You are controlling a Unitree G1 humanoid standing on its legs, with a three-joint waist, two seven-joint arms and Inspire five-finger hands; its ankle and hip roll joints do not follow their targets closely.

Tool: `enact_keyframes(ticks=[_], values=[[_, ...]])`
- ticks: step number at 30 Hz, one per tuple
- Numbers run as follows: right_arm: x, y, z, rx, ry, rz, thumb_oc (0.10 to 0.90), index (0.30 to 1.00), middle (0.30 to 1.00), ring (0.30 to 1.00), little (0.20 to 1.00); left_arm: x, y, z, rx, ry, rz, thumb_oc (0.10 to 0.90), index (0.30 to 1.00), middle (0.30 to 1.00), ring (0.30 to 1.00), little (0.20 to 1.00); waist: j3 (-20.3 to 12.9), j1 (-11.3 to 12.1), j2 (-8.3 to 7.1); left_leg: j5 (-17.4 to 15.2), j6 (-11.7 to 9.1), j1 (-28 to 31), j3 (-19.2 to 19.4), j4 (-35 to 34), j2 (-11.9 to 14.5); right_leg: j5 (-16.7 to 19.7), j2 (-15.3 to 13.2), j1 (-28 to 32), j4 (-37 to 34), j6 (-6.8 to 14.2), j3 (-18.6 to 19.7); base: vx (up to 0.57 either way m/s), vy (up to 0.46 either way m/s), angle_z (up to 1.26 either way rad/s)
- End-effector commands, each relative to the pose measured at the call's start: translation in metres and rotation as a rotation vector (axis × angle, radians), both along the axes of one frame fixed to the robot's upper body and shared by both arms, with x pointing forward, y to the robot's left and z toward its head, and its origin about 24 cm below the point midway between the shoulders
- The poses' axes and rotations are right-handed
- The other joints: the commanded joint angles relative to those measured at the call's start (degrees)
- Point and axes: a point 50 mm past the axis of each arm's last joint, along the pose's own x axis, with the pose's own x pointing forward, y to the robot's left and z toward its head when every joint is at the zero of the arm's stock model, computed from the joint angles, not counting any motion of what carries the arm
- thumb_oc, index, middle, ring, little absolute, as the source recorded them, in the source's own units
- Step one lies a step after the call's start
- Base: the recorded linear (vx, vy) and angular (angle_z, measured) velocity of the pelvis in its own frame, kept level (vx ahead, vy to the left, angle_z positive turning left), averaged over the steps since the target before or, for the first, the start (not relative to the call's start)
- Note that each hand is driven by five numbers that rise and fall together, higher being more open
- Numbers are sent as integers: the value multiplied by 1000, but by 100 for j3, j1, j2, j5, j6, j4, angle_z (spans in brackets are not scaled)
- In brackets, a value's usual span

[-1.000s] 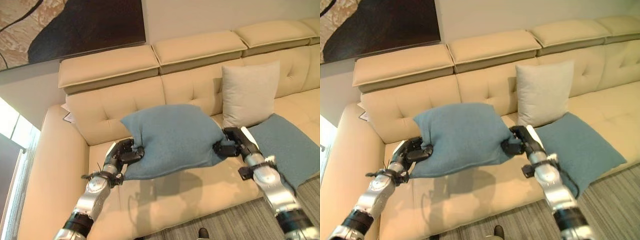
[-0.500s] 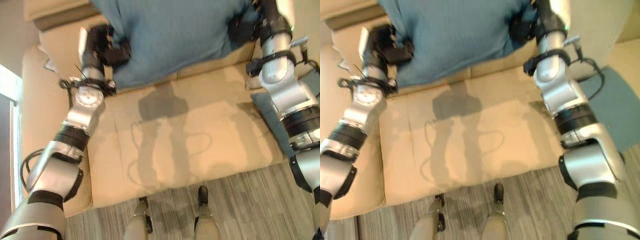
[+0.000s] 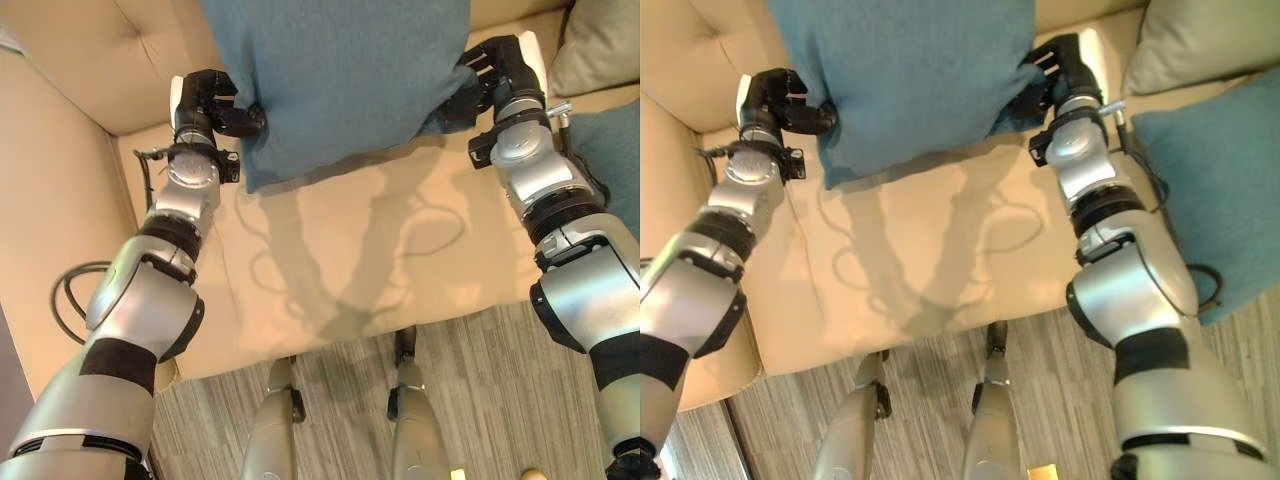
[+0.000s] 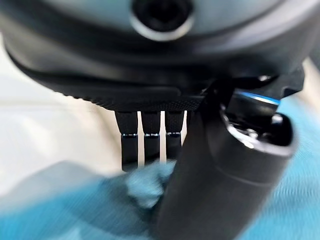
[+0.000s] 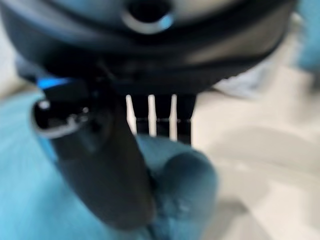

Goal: Pick up all the scattered cushions and arrange them neatly on the sofa.

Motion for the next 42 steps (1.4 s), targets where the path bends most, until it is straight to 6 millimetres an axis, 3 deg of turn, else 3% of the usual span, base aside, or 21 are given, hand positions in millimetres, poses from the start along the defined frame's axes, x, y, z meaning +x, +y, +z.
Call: enact_keyframes(ticks=[1,2,9,14,15,16,18,21,26,29,32,33,34,35,36,37,38,39,40,41,42], values=[[-17,-14,67,193,-184,-29,800,900,900,900,900,-18,33,81,195,-148,168,800,900,900,900,900,-579,106,-296,-353,-706,-627,-1,334,118,298,-11,-517,-639,149,214,-78,-63,-12],[-17,-13,70,210,-191,-24,800,900,900,900,900,-19,37,81,203,-142,185,800,900,900,900,900,-515,101,-337,-211,-668,-779,22,390,122,436,-24,-660,-622,109,220,-65,-45,35],[-17,-14,65,367,-242,2,800,900,900,900,900,-26,65,73,123,-109,320,800,900,900,900,900,-552,83,-365,-245,-655,-932,-7,497,111,414,41,-824,-561,68,277,2,-2,2],[-18,-28,52,367,-264,-55,800,900,900,900,900,-43,105,75,-205,-226,373,800,900,900,900,900,-657,108,-284,-330,-637,-635,8,429,76,313,47,-570,-561,40,260,10,8,-1],[-18,-28,51,366,-262,-56,800,900,900,900,900,-43,105,73,-206,-224,373,800,900,900,900,900,-657,106,-280,-331,-637,-615,7,423,77,311,47,-550,-565,40,256,56,19,-4],[-21,-33,49,358,-312,-43,800,900,900,900,900,-53,125,71,-264,-269,403,800,900,900,900,900,-718,111,-248,-392,-623,-410,26,419,67,252,49,-366,-563,24,245,68,23,-2],[-24,-35,42,361,-339,-19,800,900,900,900,900,-56,134,64,-245,-268,422,800,900,900,900,900,-747,87,-244,-466,-611,-205,35,422,56,190,51,-171,-563,2,232,79,26,-2],[-33,-32,39,253,-392,27,800,900,900,900,900,-61,151,33,-250,-218,482,800,900,900,900,900,-787,33,-267,-593,-587,51,50,484,68,94,47,79,-536,-25,203,37,11,-1],[-20,-54,-16,150,-102,-64,800,900,900,900,900,-56,150,-10,-169,-51,517,800,900,900,900,900,-619,97,-328,-751,-583,377,-4,751,101,-14,23,491,-424,-102,157,-25,-35,3],[-22,-53,-15,155,-151,-91,800,900,900,900,900,-64,162,-31,-223,-23,548,800,900,900,900,900,-555,75,-314,-682,-576,412,17,725,99,36,53,496,-440,-121,184,-52,6,2],[-47,-64,-32,28,-246,-59,800,900,900,900,900,-90,188,-78,-263,23,623,800,900,900,900,900,-579,0,-302,-761,-531,607,19,708,148,-91,106,649,-410,-120,186,24,35,-1],[-63,-70,-57,3,-221,-31,800,900,900,900,900,-101,194,-101,-256,57,634,800,900,900,900,900,-679,-35,-311,-799,-493,732,15,714,166,-137,109,785,-402,-128,178,201,28,0],[-94,-73,-103,-3,-187,33,800,900,900,900,900,-125,196,-157,-260,165,664,800,900,900,900,900,-783,-137,-359,-1009,-430,1041,44,840,192,-309,91,1124,-299,-125,147,145,20,-1],[-98,-74,-107,-3,-177,27,800,900,900,900,900,-125,195,-160,-254,173,660,800,900,900,900,900,-825,-112,-368,-976,-423,1041,41,829,181,-276,82,1134,-323,-125,144,152,27,7],[-116,-77,-129,-40,-110,70,800,900,900,900,900,-147,201,-187,-251,233,678,800,900,900,900,900,-885,-162,-391,-1106,-398,1257,60,895,196,-387,80,1341,-257,-116,130,107,62,5],[-147,-80,-168,11,-18,95,800,900,900,900,900,-181,199,-236,-218,398,702,800,900,900,900,900,-997,-266,-425,-1339,-341,1679,88,1062,218,-526,75,1715,-103,-103,136,149,69,6],[-159,-84,-184,16,38,85,800,900,900,900,900,-198,201,-251,-224,440,714,800,900,900,900,900,-1046,-270,-438,-1410,-317,1845,116,1103,216,-549,85,1864,-79,-102,146,139,79,-6],[-173,-89,-201,36,77,48,800,900,900,900,900,-220,192,-280,-254,521,720,800,900,900,900,900,-1120,-294,-446,-1483,-314,2040,166,1113,225,-528,91,2023,-99,-78,153,49,32,-7],[-174,-89,-202,35,80,48,800,900,900,900,900,-221,192,-280,-253,524,720,800,900,900,900,900,-1130,-288,-447,-1453,-311,2042,172,1098,220,-496,89,2026,-122,-80,158,64,34,-18],[-188,-88,-232,118,155,27,800,900,900,900,900,-250,187,-305,-322,559,770,800,900,900,900,900,-1320,-288,-436,-1523,-290,2367,281,1013,190,-354,106,2214,-304,-26,169,21,12,-14],[-188,-87,-232,118,157,28,800,900,900,900,900,-252,187,-305,-322,560,771,800,900,900,900,900,-1333,-286,-445,-1480,-286,2374,295,979,181,-310,102,2214,-341,-28,180,43,-14,-31]])
